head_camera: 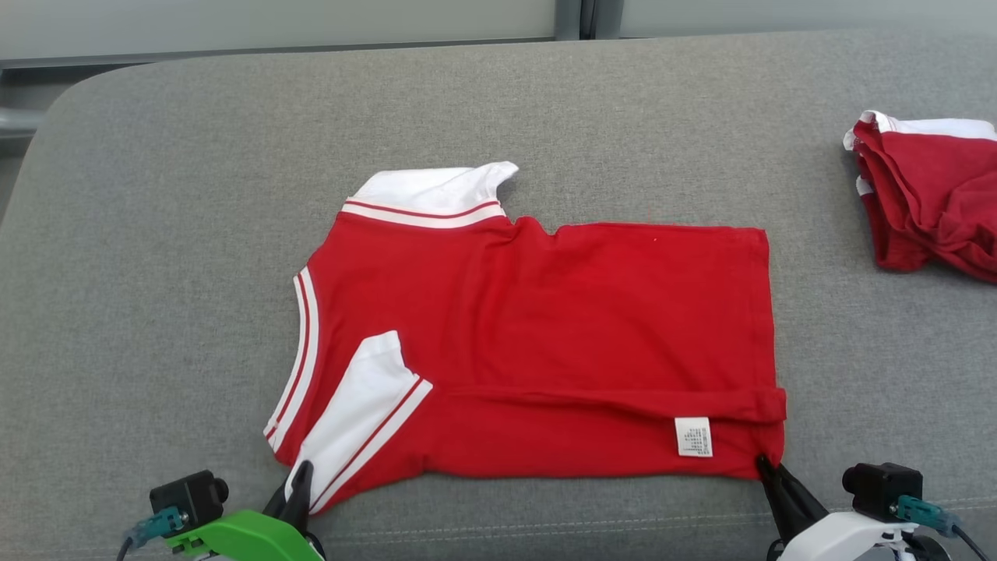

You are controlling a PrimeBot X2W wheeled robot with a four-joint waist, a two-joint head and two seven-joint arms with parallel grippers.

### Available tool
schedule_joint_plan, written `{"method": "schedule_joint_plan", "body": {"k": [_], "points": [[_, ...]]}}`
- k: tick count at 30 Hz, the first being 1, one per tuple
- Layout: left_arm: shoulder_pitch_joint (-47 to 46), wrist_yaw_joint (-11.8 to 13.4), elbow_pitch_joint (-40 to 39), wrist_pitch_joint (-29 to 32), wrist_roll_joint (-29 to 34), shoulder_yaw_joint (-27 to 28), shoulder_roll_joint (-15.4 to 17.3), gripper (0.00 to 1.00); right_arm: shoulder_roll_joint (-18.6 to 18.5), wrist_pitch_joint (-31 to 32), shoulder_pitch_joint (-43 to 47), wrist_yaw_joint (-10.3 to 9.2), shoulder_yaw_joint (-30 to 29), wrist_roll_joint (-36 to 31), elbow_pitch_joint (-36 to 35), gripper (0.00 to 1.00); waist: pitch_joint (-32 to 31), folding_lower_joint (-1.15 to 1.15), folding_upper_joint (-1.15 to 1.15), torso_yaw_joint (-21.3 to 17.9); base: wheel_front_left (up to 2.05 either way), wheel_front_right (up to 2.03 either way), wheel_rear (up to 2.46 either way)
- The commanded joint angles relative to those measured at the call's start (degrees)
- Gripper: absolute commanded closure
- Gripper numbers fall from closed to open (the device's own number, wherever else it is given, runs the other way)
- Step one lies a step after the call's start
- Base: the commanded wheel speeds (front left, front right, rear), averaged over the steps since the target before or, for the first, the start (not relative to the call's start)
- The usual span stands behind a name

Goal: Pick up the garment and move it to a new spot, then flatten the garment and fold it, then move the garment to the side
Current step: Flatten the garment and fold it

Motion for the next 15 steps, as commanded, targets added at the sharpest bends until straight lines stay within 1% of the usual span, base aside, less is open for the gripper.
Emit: {"method": "schedule_joint_plan", "body": {"k": [1,5,6,7,8,11,15], "points": [[0.9,0.5,-0.6,0.2,-0.3,0.2,0.5,1.0,-0.1,0.4,0.8,-0.04,-0.3,-0.4,-0.4,1.0,0.0,0.0,0.0,-0.1,0.0,0.0,0.0],[2.6,1.7,-3.5,1.5,-0.8,0.2,0.9,1.0,0.6,1.7,1.8,-0.03,-1.5,-1.1,-2.4,1.0,0.0,0.0,0.0,-0.4,0.0,0.0,0.0],[2.6,1.9,-4.2,1.3,-0.6,0.4,0.8,0.94,0.8,1.7,1.7,-0.03,-1.9,-1.2,-2.8,0.57,0.1,0.0,0.0,-0.5,0.0,0.0,0.0],[2.5,2.4,-4.7,1.0,-0.1,0.5,1.1,0.47,1.0,1.8,1.6,-0.04,-2.2,-1.6,-2.9,0.0,0.1,0.0,0.0,-0.5,0.0,0.0,0.0],[2.3,2.8,-5.1,0.6,0.4,0.6,1.3,0.0,1.3,1.5,1.3,-0.03,-2.7,-1.7,-3.3,0.0,0.1,0.0,0.0,-0.6,0.0,0.0,0.0],[1.7,4.3,-6.6,-1.3,1.5,1.4,1.5,0.0,2.1,0.5,0.7,-0.03,-4.1,-2.7,-4.6,0.0,0.2,0.0,0.0,-0.7,0.0,0.0,0.0],[0.7,6.3,-8.7,-4.7,4.3,2.5,2.6,0.0,2.9,-1.8,0.1,-0.03,-6.5,-4.4,-6.8,0.0,0.3,0.0,0.0,-0.9,0.0,0.0,0.0]]}}
